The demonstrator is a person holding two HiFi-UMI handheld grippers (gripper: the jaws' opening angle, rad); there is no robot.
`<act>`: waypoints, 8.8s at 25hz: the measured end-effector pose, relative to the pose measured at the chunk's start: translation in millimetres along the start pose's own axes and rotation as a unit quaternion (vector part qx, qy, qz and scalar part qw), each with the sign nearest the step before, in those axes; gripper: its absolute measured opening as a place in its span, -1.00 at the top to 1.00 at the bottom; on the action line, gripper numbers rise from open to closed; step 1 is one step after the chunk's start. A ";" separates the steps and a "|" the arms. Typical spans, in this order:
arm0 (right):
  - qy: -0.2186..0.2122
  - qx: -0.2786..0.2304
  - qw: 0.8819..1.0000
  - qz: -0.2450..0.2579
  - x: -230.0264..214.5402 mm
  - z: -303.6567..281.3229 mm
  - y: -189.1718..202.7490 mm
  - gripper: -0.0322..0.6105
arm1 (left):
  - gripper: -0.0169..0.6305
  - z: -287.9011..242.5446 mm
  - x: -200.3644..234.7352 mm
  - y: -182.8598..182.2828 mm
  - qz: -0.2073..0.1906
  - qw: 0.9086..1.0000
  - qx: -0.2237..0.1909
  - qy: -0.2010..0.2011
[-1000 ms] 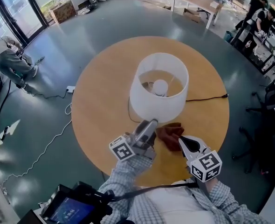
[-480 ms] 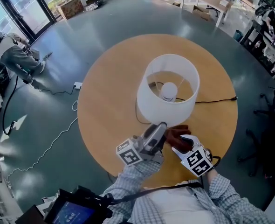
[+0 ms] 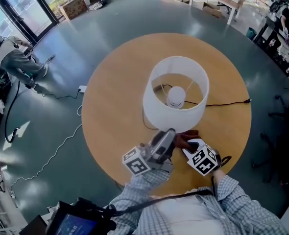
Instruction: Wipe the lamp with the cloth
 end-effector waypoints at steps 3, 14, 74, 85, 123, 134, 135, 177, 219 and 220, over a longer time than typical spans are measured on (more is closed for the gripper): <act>0.017 -0.009 1.000 -0.017 -2.9 3.7 -1.7 0.64 | 0.50 1.1 0.5 0.6 -0.001 1.000 -0.001 -0.005; 0.127 -0.205 0.938 -0.249 -74.1 130.2 -11.0 0.65 | 0.50 3.0 4.9 0.6 -0.007 1.000 0.003 -0.011; -0.219 0.046 0.947 0.228 -249.8 105.8 -294.9 0.65 | 0.49 0.0 3.0 7.7 -0.011 0.999 0.025 -0.042; -0.226 0.161 0.840 0.466 -184.0 77.7 -339.9 0.65 | 0.49 -2.3 7.5 10.1 -0.003 0.999 0.023 -0.042; 0.119 0.127 0.538 0.825 9.0 150.5 -215.4 0.65 | 0.50 3.3 18.6 0.4 0.014 0.998 0.036 -0.049; 0.193 0.133 0.700 0.675 -5.8 175.0 -140.3 0.65 | 0.53 7.3 16.2 -1.1 0.010 0.997 0.046 -0.061; 0.197 0.136 0.715 0.657 -9.7 175.2 -133.7 0.65 | 0.53 7.1 16.4 -1.9 0.011 0.997 0.046 -0.061; 0.257 0.011 0.895 0.364 -28.9 157.8 -121.9 0.65 | 0.13 -85.2 -126.4 -69.1 -0.661 0.469 0.584 -0.025; 0.252 -0.244 0.928 -0.125 -141.1 171.2 -90.9 0.65 | 0.55 -84.4 -80.4 -116.7 -0.639 0.505 0.579 -0.032; 0.243 -0.243 0.929 -0.136 -144.6 162.2 -89.2 0.65 | 0.55 -85.4 -79.6 -120.9 -0.635 0.515 0.574 -0.034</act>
Point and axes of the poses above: the fingertips, and each gripper's own axes: z backward along the fingers, x to its left, y out of its underside, the point moved 4 cm from there along z, backward along the fingers, and after that the axes turned 9 degrees about z, right-handed, at the moved point
